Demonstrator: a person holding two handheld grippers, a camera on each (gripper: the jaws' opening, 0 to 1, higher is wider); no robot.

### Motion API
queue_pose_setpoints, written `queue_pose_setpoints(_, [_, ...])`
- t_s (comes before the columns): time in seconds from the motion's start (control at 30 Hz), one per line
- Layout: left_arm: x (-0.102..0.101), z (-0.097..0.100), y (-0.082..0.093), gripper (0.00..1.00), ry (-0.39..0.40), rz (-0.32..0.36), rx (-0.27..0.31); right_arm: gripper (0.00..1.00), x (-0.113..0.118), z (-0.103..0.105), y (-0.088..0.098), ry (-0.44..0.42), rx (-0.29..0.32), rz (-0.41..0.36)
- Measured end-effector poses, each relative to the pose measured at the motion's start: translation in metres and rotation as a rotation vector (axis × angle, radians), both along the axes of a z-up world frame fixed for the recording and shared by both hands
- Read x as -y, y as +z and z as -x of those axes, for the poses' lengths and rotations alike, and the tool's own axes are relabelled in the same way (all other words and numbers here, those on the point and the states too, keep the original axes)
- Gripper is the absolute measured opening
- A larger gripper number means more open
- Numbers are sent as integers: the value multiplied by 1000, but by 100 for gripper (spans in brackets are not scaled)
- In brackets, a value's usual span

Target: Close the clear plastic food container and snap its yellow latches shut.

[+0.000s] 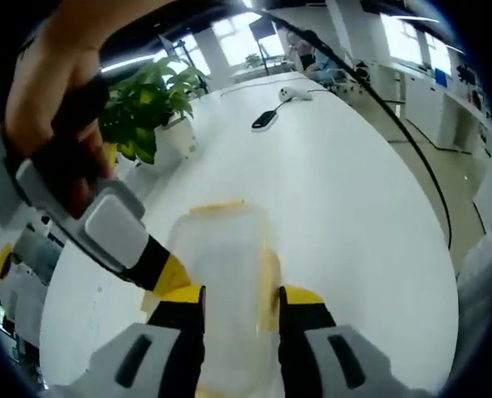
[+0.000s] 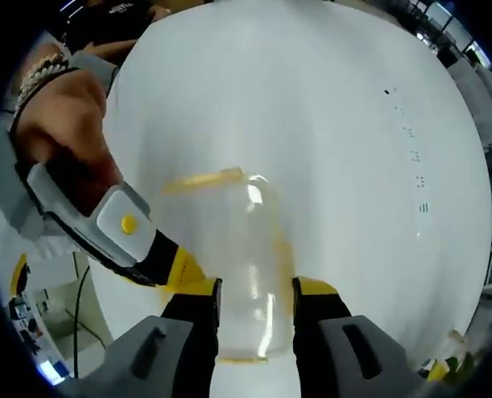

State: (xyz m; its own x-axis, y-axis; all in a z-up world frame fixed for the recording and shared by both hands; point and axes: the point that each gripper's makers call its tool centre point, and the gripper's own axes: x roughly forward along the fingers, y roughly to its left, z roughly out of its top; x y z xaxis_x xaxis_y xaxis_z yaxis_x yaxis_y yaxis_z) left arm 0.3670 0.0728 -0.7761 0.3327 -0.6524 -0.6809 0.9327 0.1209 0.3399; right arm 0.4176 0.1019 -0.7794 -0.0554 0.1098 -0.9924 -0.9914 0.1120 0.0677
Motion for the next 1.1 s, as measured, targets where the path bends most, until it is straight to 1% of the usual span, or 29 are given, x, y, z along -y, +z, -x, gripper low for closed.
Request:
queue_pose_setpoints(0.13, [1, 1, -1, 28, 14, -11, 4, 31, 0, 0, 0, -15, -2, 17])
queue_pose_setpoints(0.2, [1, 2, 0, 27, 10, -11, 19, 31, 1, 1, 0, -16, -3, 14])
queue_pose_setpoints(0.33, [2, 3, 0, 25, 8, -14, 28, 31, 1, 1, 0, -21, -2, 11])
queue_pose_setpoints(0.63, [2, 4, -1, 24, 9, -36, 18, 31, 2, -4, -1, -23, 3, 13])
queue_pose_setpoints(0.77, [3, 4, -1, 24, -1, -35, 23, 31, 3, -6, -1, -23, 2, 11])
queue_pose_setpoints(0.9, [3, 3, -1, 24, -1, -32, 16, 31, 3, -7, -2, -25, 5, 8])
queue_pose_setpoints(1.0, [3, 3, -1, 23, -6, -24, 17, 31, 3, -9, -2, -24, 6, 17])
queue_pose_setpoints(1.1, [3, 3, -1, 23, -10, -30, 21, 31, 4, -9, -2, -23, 5, 22])
